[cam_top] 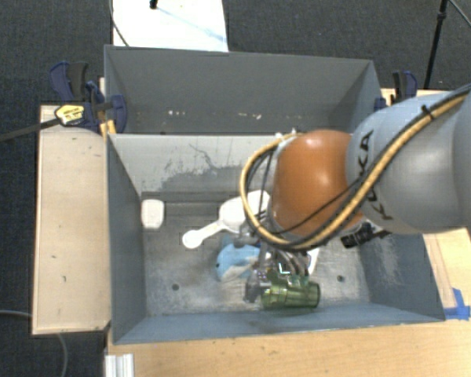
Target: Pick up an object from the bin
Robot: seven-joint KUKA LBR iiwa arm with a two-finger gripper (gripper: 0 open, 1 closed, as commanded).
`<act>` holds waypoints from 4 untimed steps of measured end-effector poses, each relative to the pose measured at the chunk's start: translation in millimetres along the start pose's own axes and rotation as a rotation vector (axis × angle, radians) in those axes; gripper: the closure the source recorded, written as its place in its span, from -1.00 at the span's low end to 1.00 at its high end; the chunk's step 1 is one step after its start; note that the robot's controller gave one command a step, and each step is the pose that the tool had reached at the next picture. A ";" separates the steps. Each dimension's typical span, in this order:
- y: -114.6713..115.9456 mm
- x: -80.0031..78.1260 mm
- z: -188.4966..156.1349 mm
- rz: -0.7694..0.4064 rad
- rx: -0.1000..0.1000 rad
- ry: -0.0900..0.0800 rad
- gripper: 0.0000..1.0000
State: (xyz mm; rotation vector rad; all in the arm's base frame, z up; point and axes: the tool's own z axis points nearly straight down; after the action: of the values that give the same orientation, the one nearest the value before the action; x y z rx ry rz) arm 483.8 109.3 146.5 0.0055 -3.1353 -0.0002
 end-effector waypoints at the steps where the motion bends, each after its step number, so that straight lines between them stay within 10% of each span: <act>1: -0.5 -2.1 -4.0 0.004 -0.001 -0.008 -1.00; 2: -44.0 -62.1 64.6 -0.085 -0.001 -0.016 -1.00; 3: -50.0 -81.4 73.6 -0.122 -0.002 -0.006 -1.00; 4: -33.5 -68.9 72.8 -0.063 -0.001 -0.017 -1.00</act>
Offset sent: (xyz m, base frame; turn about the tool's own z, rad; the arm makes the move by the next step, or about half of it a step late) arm 0.0654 -0.0496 -0.0765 -0.0919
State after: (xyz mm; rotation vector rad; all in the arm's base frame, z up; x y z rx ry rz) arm 552.4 76.0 73.2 0.1054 -3.1501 -0.0018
